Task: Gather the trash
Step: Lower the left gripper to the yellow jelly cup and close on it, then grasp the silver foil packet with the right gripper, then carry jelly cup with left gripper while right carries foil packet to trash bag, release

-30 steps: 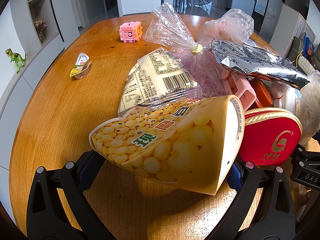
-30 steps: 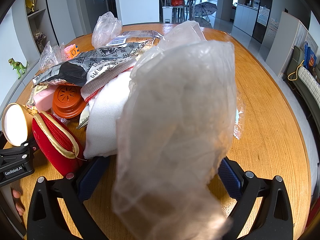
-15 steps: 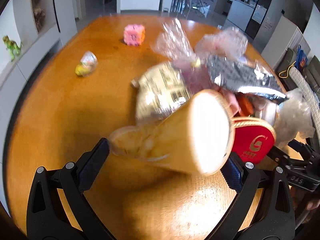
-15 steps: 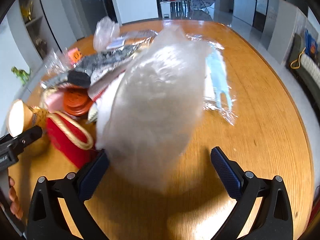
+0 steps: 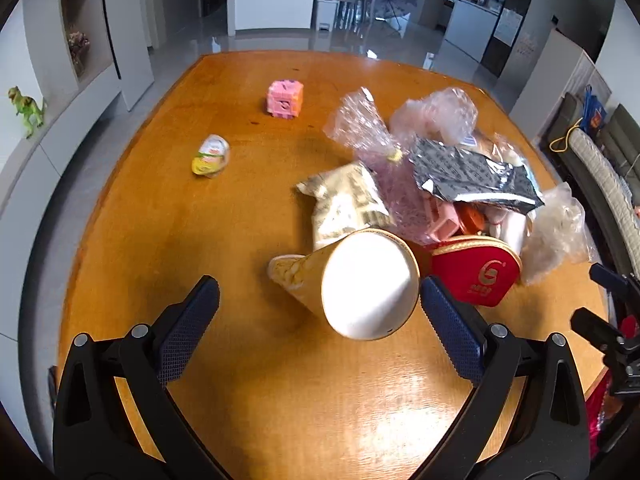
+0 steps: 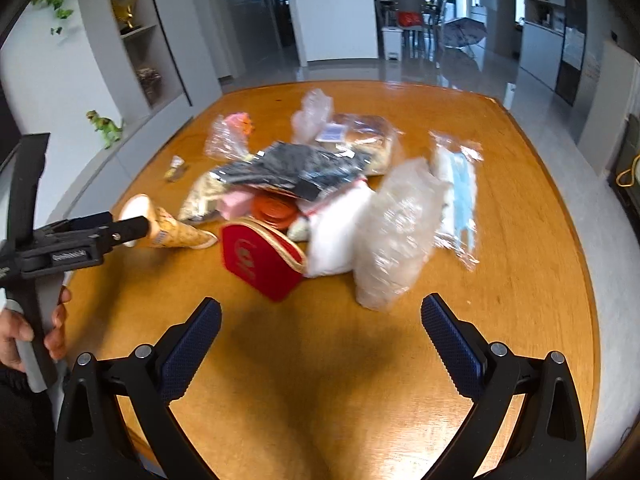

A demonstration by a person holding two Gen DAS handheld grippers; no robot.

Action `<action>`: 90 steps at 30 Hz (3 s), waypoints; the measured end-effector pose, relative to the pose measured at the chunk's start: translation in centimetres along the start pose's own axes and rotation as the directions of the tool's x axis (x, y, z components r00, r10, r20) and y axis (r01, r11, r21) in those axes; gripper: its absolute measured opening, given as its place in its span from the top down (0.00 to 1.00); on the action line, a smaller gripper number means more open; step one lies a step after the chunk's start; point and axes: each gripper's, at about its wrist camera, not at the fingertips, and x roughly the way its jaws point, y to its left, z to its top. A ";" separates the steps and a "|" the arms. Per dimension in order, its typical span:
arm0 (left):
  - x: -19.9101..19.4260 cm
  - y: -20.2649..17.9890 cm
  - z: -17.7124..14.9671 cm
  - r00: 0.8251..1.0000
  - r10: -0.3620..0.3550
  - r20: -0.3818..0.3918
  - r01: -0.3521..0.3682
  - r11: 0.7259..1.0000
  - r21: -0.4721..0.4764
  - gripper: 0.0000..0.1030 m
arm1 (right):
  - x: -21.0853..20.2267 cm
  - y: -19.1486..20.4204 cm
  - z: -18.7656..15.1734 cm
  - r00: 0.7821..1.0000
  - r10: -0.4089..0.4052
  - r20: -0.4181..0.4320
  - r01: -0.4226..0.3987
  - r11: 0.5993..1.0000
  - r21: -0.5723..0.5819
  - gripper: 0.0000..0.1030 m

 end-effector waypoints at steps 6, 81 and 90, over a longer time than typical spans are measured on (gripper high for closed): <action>-0.8 2.1 0.6 1.000 -0.001 0.010 0.002 0.999 -0.048 0.06 | 1.7 0.8 3.8 0.995 0.088 -0.038 -0.085 0.993 0.082 0.12; -5.1 15.0 -0.1 0.998 0.029 0.052 -0.020 0.987 -0.157 0.72 | 0.3 16.5 6.8 0.980 0.144 -0.139 -0.178 0.945 -0.273 0.96; -12.5 23.1 -12.1 0.983 0.176 0.060 -0.150 0.941 -0.305 0.72 | 0.6 30.4 -1.0 0.913 0.309 -0.266 -0.399 0.813 -0.424 0.96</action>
